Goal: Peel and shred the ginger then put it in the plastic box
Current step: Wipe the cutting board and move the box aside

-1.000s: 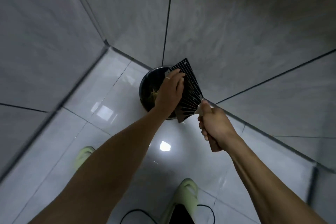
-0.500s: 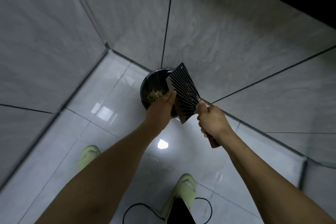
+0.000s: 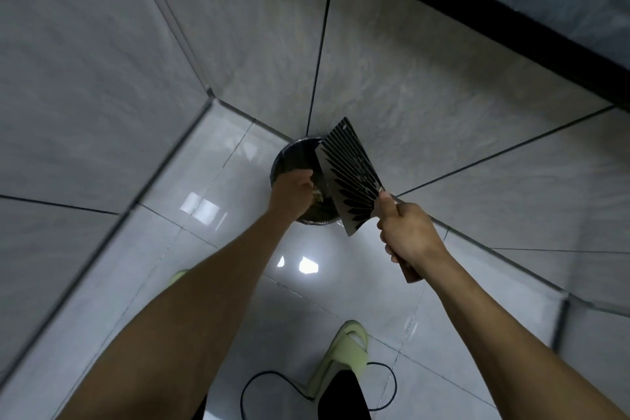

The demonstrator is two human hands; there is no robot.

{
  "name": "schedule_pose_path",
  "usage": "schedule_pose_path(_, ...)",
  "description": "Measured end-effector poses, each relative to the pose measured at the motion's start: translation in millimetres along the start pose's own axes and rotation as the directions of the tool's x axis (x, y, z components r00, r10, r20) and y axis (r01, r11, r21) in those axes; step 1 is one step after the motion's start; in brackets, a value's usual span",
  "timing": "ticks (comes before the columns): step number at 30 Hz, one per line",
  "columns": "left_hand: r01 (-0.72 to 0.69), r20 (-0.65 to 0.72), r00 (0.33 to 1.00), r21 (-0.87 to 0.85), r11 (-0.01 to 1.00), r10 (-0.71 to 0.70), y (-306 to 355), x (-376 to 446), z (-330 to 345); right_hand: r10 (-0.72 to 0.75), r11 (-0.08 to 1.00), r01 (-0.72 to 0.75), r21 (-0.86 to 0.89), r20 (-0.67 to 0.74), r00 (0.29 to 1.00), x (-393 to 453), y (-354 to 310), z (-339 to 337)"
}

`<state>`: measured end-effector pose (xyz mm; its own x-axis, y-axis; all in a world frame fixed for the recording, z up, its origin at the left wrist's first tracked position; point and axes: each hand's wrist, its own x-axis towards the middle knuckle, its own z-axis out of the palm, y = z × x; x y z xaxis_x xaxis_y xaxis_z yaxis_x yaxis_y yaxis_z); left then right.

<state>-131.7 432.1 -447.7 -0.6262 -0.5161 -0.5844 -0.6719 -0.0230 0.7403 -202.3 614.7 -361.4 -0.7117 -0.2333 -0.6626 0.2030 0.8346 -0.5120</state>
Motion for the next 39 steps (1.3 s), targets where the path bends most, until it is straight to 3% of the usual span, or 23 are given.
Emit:
schedule_pose_path(2, 0.137, 0.078, 0.991, -0.478, 0.868, -0.113, 22, -17, -18, 0.002, 1.0, -0.002, 0.0, 0.023, 1.0, -16, -8, -5)
schedule_pose_path(4, 0.218, 0.143, 0.976, -0.651, 0.727, -0.164, 52, -42, -42, -0.023, 0.999, 0.024, -0.021, 0.062, 0.998, -39, -24, -12)
schedule_pose_path(6, 0.258, 0.139, 0.964, -0.701, 0.665, -0.227, 73, -70, -68, -0.054, 0.995, 0.062, -0.076, 0.109, 0.993, -68, -45, -21)
schedule_pose_path(12, 0.172, 0.014, 0.98, -0.564, 0.807, -0.2, 122, -173, -177, -0.118, 0.99, 0.132, -0.057, 0.196, 0.973, -168, -125, -43)
schedule_pose_path(16, -0.023, -0.177, 0.983, -0.329, 0.944, -0.038, 136, -230, -262, -0.16, 0.987, 0.151, 0.058, 0.226, 0.961, -229, -193, -33)
schedule_pose_path(23, -0.19, -0.357, 0.927, -0.181, 0.965, 0.115, 154, -290, -407, -0.216, 0.967, 0.173, 0.186, 0.241, 0.946, -282, -319, 4)
schedule_pose_path(27, -0.171, -0.431, 0.898, -0.154, 0.973, 0.089, 159, -289, -474, -0.34, 0.937, 0.303, 0.173, 0.255, 0.905, -278, -398, 21)
schedule_pose_path(31, -0.198, -0.471, 0.869, -0.046, 0.979, 0.154, 166, -270, -526, -0.439, 0.899, 0.419, 0.13, 0.276, 0.855, -256, -475, 30)
schedule_pose_path(39, -0.15, -0.554, 0.823, 0.004, 0.989, 0.127, 202, -198, -579, -0.628, 0.772, 0.635, 0.008, 0.161, 0.761, -146, -598, 47)
